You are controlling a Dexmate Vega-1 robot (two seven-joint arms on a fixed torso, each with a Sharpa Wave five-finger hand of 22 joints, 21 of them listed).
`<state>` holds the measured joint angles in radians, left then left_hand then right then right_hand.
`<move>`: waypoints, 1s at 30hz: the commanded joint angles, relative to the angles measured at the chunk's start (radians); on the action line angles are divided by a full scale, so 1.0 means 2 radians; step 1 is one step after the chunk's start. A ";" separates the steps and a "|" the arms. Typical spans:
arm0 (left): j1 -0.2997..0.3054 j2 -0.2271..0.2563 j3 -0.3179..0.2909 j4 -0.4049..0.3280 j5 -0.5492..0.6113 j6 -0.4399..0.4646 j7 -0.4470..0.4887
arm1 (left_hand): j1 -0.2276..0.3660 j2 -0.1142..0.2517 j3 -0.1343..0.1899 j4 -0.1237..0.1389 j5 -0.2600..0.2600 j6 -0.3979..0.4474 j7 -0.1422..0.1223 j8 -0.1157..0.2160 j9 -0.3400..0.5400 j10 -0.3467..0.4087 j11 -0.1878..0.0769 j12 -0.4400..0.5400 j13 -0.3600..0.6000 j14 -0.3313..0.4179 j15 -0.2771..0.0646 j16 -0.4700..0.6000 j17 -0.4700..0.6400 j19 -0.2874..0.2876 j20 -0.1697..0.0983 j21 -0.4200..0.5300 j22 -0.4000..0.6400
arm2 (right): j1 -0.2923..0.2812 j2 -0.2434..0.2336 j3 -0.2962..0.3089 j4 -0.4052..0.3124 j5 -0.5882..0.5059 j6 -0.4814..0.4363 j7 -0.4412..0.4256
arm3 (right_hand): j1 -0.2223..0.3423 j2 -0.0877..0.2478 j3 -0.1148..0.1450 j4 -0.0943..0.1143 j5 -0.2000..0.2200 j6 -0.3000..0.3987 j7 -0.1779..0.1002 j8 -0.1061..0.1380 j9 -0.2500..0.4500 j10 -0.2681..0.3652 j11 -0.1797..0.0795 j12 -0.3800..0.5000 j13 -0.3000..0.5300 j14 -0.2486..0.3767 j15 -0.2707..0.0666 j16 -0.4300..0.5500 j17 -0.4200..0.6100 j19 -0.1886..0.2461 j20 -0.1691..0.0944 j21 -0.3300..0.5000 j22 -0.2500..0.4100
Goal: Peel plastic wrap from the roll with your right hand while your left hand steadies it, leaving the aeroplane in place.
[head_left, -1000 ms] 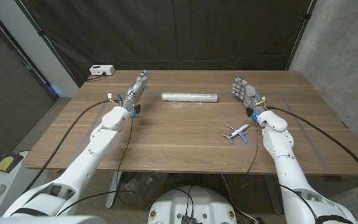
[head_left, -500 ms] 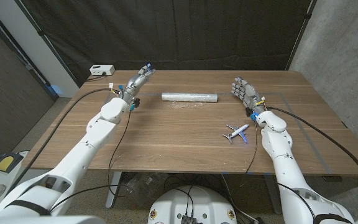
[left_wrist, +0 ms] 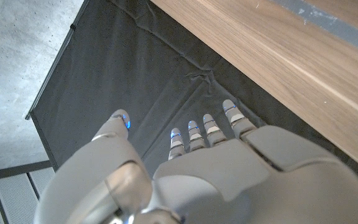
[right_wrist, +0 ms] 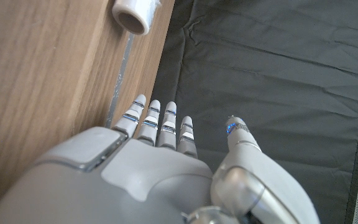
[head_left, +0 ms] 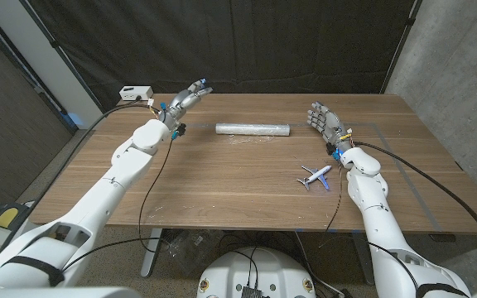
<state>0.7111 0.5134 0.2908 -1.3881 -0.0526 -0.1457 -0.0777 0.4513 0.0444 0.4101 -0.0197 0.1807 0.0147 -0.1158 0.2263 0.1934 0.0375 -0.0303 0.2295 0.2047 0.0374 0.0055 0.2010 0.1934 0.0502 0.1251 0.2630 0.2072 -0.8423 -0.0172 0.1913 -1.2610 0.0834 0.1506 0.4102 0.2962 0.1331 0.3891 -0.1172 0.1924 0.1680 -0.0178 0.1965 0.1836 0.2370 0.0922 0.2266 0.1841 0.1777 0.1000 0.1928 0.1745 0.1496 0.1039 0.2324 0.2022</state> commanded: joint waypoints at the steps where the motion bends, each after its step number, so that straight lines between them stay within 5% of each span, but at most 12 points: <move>1: -0.018 0.012 0.014 -0.011 0.040 0.010 -0.013 | 0.002 0.003 0.000 -0.003 -0.003 0.007 0.001 0.003 0.001 0.006 -0.002 0.003 0.000 0.004 -0.001 0.004 0.002 0.002 0.005 0.002 0.001 | -0.001 0.002 0.001 0.003 0.001 0.007 0.002 | -0.002 -0.002 0.001 -0.001 0.003 0.006 0.000 0.002 0.001 0.005 -0.001 0.004 0.001 0.005 -0.001 0.002 0.002 0.000 0.002 0.003 0.003; 30: -0.063 0.030 0.061 -0.036 0.123 0.043 -0.056 | 0.013 0.004 0.003 -0.011 -0.002 0.036 0.008 0.007 0.001 0.027 -0.005 0.006 -0.001 0.013 -0.006 0.004 0.001 0.009 0.004 0.005 0.001 | -0.008 0.006 0.006 0.004 0.006 0.017 0.004 | -0.004 -0.002 0.002 0.000 0.003 0.010 0.000 0.001 0.001 0.010 0.000 0.004 0.001 0.010 0.000 0.001 0.002 0.000 0.003 0.003 0.003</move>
<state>0.6279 0.5633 0.3685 -1.4498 0.1325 -0.0862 -0.1470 0.4636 0.0564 0.4145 -0.0325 0.1807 0.0773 -0.0964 0.2339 0.1932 0.0778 -0.0348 0.2370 0.2048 0.0528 -0.0023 0.2010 0.1933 0.0608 0.1358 0.2630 0.2070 -0.8478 -0.0083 0.1980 -1.2476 0.0905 0.1792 0.4191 0.2932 0.1301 0.3891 -0.1171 0.1924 0.1787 -0.0177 0.1965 0.1835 0.2476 0.0922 0.2266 0.1841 0.1880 0.1002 0.1928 0.1744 0.1494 0.1038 0.2324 0.2072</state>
